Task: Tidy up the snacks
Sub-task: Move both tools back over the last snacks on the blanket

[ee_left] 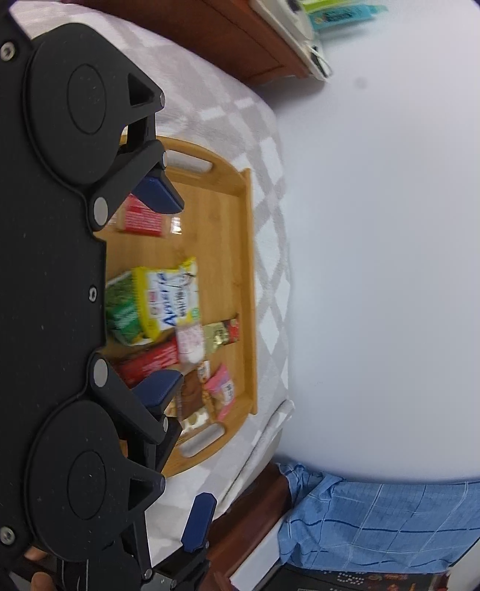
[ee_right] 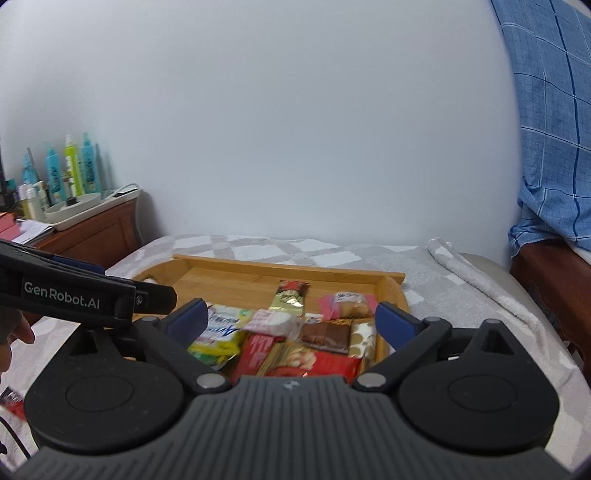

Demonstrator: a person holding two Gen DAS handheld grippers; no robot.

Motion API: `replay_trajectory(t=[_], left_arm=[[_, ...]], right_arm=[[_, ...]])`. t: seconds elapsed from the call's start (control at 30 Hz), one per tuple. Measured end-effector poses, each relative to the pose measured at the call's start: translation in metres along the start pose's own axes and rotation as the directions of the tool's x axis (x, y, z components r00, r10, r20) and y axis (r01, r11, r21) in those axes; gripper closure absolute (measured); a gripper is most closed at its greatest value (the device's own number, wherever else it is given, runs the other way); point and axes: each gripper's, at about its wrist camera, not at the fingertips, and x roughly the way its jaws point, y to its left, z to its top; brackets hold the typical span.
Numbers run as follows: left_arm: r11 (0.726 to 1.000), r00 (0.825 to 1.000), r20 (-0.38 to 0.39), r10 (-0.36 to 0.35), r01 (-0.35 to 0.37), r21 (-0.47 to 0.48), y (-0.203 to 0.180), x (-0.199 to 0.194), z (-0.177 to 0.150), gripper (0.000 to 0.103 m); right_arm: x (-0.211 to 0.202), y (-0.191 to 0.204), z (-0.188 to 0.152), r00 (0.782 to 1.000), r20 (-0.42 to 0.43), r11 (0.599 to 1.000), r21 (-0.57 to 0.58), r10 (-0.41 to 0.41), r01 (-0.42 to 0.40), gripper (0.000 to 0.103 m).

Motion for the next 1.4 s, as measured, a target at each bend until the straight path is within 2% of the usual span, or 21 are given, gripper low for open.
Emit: replay_trajectory(t=[0.33,0.6,0.77,1.13,1.23,1.4], left_arm=[[0.999,0.999,-0.003,0.037,-0.037,0.012,0.008,-0.036,-0.04,0.012],[0.998,0.998,-0.025,0.058,-0.059,-0.02,0.02,-0.058,-0.072,0.011],[0.995,0.995,-0.023,0.097,-0.098,-0.026,0.029,-0.069,-0.093,0.011],[0.981,0.982,-0.056,0.179,-0.183,-0.067,0.057,-0.074,-0.142,0.01],[0.972,0.972,-0.087,0.218,-0.225,-0.074,0.063,-0.068,-0.152,0.01],[0.962,0.96,-0.134,0.246,-0.258,-0.084,0.067,-0.055,-0.166,0.01]], right_arm=[[-0.021,0.022,-0.026,0.998,-0.036,0.998,-0.021,0.053,-0.054,0.0],[-0.037,0.044,-0.044,0.994,-0.063,0.994,-0.057,0.094,-0.097,0.0],[-0.044,0.058,-0.057,0.991,-0.082,0.99,-0.084,0.104,-0.111,0.0],[-0.052,0.086,-0.091,0.988,-0.135,0.99,-0.1,0.082,-0.095,0.0],[-0.053,0.09,-0.099,0.987,-0.146,0.992,-0.1,0.06,-0.075,0.0],[-0.05,0.094,-0.109,0.985,-0.17,0.994,-0.101,0.032,-0.05,0.0]])
